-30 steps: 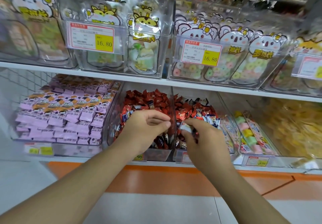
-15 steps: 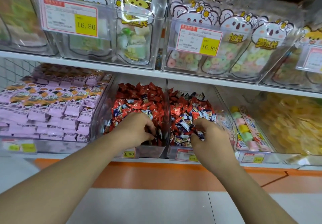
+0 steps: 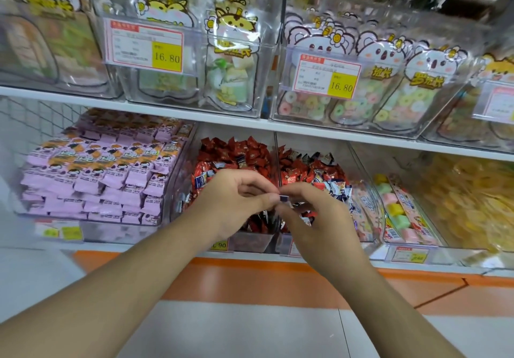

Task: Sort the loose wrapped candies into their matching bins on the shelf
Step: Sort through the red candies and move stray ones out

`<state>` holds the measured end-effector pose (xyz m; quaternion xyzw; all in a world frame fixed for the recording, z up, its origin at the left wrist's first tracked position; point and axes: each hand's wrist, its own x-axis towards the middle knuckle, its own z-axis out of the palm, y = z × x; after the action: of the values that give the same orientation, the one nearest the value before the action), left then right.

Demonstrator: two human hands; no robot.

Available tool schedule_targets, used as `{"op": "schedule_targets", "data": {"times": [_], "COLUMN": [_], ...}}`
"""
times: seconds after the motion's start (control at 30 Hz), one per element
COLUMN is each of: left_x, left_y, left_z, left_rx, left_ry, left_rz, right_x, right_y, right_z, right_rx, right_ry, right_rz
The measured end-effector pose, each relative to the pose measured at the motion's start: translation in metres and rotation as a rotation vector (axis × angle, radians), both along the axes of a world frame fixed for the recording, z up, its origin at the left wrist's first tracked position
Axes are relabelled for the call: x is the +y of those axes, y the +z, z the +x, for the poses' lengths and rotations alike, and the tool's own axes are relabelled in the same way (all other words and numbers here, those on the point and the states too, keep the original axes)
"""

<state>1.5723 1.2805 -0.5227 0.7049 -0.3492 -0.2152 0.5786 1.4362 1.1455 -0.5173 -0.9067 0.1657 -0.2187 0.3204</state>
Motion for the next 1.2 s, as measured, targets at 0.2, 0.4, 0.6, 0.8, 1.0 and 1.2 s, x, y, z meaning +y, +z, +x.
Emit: {"op": "schedule_targets", "data": {"times": [0.2, 0.4, 0.6, 0.8, 1.0, 1.2], "left_x": [-0.006, -0.012, -0.026, -0.028, -0.013, 0.001], "left_y": [-0.016, -0.044, -0.047, -0.05, -0.039, -0.001], "left_z": [0.004, 0.026, 0.038, 0.041, 0.038, 0.007], "left_rx": [-0.148, -0.258, -0.403, -0.5, -0.413, -0.161], "left_ry": [0.036, 0.02, 0.005, 0.007, 0.115, 0.082], "left_rz": [0.118, 0.44, 0.559, 0.485, 0.302, -0.012], "right_x": [-0.022, -0.042, -0.046, -0.045, -0.033, -0.003], "right_y": [-0.005, -0.012, -0.019, -0.024, -0.019, -0.002], "right_z": [-0.008, -0.019, -0.014, -0.011, -0.007, 0.001], "right_rx": [0.085, 0.221, 0.212, 0.21, 0.156, -0.026], "right_ry": [-0.19, -0.27, -0.27, -0.264, -0.219, 0.009], "right_rz": [-0.06, -0.083, -0.056, -0.046, -0.065, 0.204]}}
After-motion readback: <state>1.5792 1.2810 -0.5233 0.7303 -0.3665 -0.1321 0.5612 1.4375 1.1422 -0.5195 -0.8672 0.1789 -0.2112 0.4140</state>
